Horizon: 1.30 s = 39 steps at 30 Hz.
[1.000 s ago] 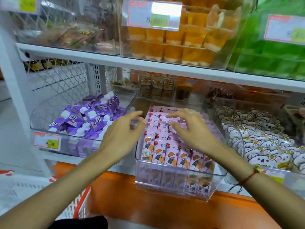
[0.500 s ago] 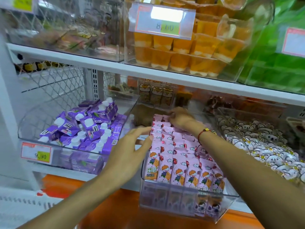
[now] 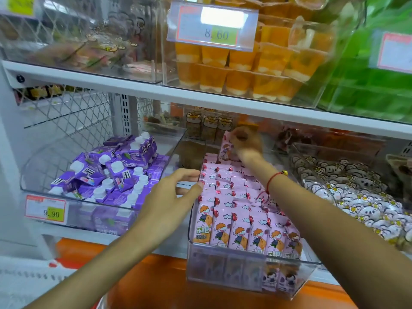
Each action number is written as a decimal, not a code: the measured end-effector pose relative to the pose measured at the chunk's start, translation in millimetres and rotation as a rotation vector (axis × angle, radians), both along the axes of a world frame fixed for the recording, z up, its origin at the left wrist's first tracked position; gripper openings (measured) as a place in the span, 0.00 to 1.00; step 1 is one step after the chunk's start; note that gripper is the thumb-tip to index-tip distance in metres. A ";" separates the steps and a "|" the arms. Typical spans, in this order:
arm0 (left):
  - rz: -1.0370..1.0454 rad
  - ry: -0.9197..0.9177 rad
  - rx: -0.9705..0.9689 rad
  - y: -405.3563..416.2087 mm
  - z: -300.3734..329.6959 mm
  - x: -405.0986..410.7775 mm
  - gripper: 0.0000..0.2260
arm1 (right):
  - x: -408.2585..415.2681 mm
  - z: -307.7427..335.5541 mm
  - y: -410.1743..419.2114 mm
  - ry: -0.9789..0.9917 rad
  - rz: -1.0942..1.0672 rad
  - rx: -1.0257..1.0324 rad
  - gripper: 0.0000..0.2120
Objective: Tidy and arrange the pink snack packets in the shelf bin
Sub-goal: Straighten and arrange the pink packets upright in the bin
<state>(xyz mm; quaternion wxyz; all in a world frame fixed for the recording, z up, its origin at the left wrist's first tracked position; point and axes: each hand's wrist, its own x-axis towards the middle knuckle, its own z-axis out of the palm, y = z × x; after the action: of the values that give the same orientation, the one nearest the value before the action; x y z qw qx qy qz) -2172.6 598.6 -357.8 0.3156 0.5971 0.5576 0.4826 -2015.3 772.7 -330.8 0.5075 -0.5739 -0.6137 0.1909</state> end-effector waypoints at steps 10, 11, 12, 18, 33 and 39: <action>0.070 0.343 0.351 -12.3 10.3 7.1 0.15 | 23.4 11.6 -128.4 0.680 0.008 0.097 0.05; 0.045 0.362 0.385 -14.3 12.2 10.3 0.16 | 28.4 10.5 -139.2 0.697 0.044 0.036 0.05; 0.013 0.374 0.409 -16.2 13.3 14.5 0.17 | 32.0 9.8 -149.4 0.721 0.087 -0.024 0.04; -0.071 0.421 0.420 -24.8 9.4 39.3 0.21 | 44.3 11.3 -174.8 0.881 0.233 -0.205 0.04; -0.157 0.174 0.274 -21.0 4.6 48.1 0.17 | 64.2 8.7 -174.6 0.629 0.516 -0.298 0.14; -0.182 0.158 0.285 -23.3 6.1 49.5 0.14 | 52.4 10.2 -179.3 0.523 0.450 -0.190 0.17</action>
<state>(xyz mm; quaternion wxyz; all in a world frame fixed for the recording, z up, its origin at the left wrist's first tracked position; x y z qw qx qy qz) -2123.0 575.3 -351.7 0.2255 0.7200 0.4502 0.4776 -1962.9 593.4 -320.6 0.5372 -0.4008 -0.5533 0.4946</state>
